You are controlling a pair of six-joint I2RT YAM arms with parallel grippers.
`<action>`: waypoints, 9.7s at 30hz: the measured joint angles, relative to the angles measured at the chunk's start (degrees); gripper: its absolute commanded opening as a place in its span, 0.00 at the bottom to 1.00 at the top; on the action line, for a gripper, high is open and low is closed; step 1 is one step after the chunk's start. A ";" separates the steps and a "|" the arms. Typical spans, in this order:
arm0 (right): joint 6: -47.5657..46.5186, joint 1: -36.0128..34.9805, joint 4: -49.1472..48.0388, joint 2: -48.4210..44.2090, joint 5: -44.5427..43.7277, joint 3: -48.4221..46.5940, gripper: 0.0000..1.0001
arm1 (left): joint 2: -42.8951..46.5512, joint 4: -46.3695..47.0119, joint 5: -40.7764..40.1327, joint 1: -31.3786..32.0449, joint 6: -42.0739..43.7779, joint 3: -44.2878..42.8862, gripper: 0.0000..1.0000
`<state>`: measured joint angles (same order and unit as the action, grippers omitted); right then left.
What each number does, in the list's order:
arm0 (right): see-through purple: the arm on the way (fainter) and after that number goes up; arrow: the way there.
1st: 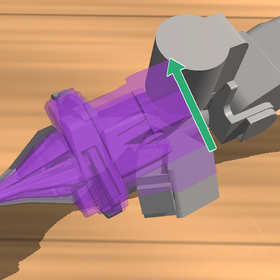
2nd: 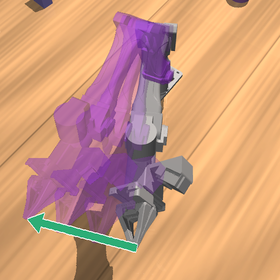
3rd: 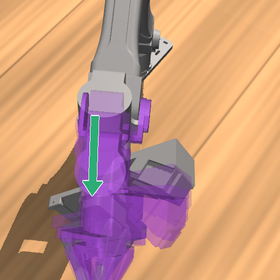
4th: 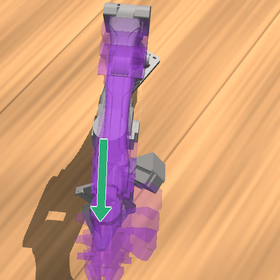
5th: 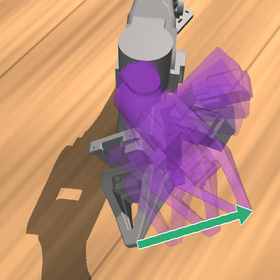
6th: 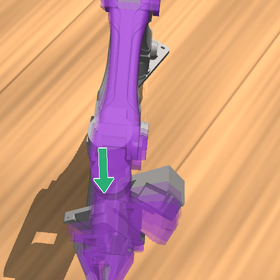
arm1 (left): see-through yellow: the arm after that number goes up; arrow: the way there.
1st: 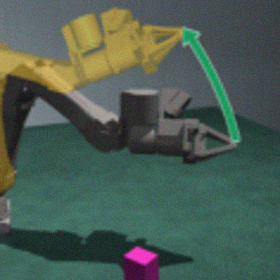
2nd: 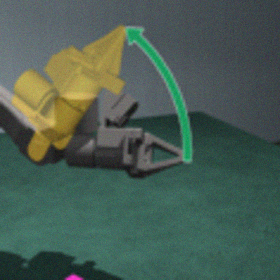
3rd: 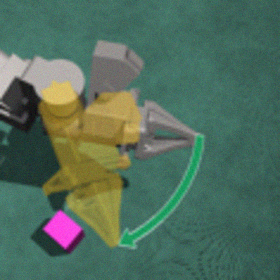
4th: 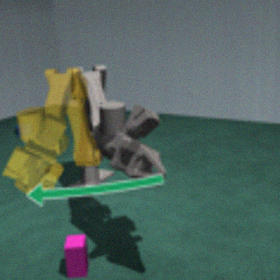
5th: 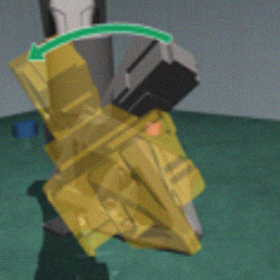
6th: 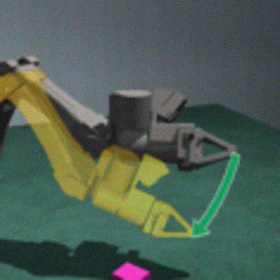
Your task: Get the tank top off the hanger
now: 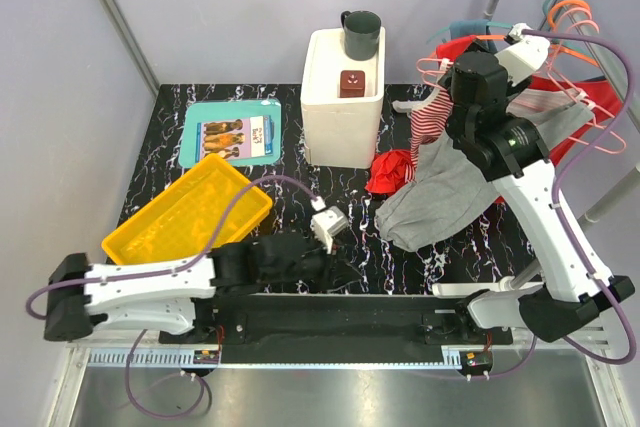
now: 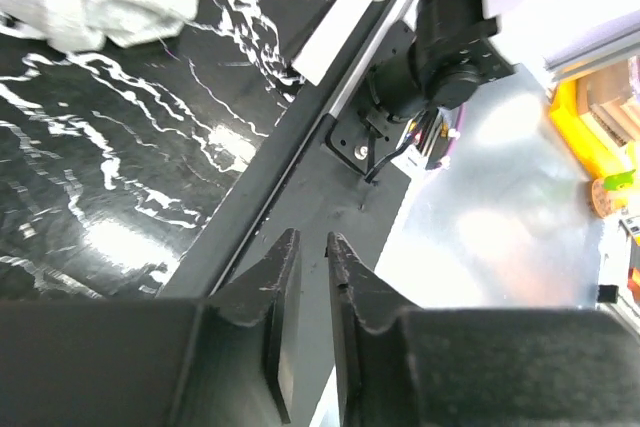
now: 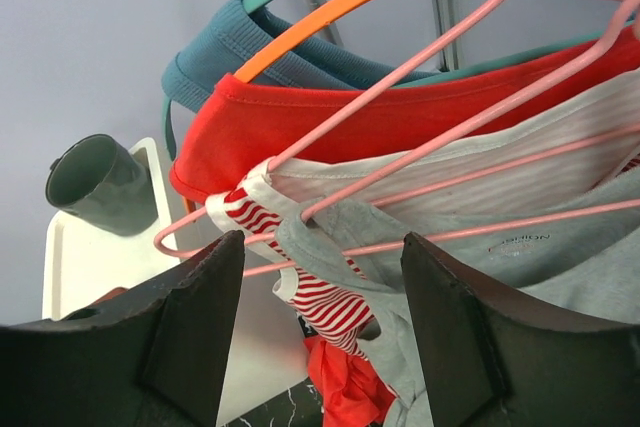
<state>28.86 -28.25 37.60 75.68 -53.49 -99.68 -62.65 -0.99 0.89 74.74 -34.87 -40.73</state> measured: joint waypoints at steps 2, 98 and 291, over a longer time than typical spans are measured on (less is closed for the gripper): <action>0.09 0.70 -1.03 0.74 0.02 0.17 0.70 | 4.52 -1.97 -1.14 0.00 0.59 0.72 0.28; 9.05 9.77 14.19 -35.65 51.28 11.43 0.05 | 20.04 -26.80 -7.19 -11.32 6.21 -13.49 0.99; 6.75 9.40 1.09 -53.42 89.11 31.50 0.00 | -7.89 -26.86 -3.17 -30.42 5.33 -14.36 0.26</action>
<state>35.62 -18.85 38.70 22.26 35.62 -68.18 -70.54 -27.86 -2.28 44.31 -29.54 -55.09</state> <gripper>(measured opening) 0.084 0.194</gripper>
